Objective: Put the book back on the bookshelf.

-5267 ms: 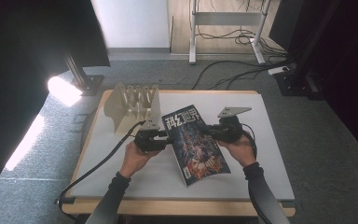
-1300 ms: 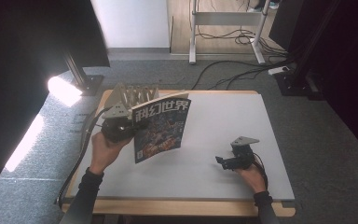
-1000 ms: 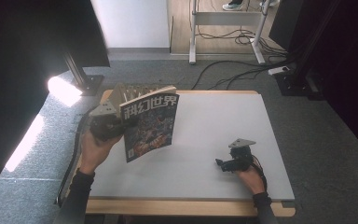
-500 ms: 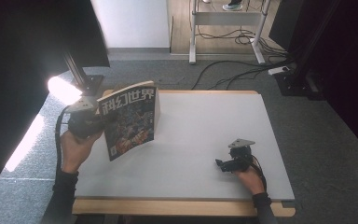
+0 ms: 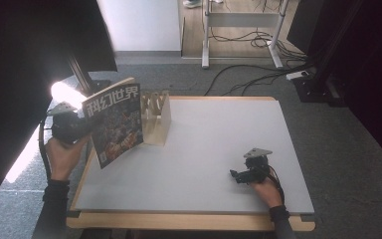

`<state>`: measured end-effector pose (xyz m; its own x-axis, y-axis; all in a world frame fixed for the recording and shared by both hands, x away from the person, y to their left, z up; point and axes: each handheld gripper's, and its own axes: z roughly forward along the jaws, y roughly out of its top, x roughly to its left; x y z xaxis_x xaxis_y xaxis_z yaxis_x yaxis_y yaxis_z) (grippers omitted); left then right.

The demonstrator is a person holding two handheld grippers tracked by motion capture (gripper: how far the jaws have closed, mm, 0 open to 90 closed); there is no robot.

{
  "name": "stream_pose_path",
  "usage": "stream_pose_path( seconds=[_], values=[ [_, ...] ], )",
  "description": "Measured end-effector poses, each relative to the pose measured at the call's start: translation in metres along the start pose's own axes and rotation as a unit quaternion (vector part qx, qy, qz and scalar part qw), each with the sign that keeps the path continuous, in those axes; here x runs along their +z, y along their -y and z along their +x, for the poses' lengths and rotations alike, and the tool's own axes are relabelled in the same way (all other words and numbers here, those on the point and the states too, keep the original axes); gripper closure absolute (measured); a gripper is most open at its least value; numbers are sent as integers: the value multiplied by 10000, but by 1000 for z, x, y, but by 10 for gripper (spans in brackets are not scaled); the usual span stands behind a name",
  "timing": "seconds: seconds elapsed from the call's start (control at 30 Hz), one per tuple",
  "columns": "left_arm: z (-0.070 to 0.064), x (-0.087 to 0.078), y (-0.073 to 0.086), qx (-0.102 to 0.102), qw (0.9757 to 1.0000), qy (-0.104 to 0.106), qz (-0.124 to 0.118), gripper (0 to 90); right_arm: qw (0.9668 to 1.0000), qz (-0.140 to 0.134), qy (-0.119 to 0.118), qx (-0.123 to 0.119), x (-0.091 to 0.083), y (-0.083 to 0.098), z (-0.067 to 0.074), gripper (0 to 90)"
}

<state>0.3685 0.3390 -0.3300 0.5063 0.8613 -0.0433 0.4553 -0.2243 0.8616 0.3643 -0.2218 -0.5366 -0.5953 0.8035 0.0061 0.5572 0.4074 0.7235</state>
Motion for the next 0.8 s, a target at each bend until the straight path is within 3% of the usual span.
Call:
stream_pose_path(
  seconds=[0.17,0.37,0.8],
  values=[
    [11,7,2,-163,9998,-143,18,830,10000,3,-5,2,0,0,0,14],
    [15,20,-2,-246,9994,-230,27,830,10000,3,-5,4,0,0,0,14],
    [8,57,-13,-228,9996,-59,-186,830,10000,0,-6,16,0,0,0,14]
  ],
)
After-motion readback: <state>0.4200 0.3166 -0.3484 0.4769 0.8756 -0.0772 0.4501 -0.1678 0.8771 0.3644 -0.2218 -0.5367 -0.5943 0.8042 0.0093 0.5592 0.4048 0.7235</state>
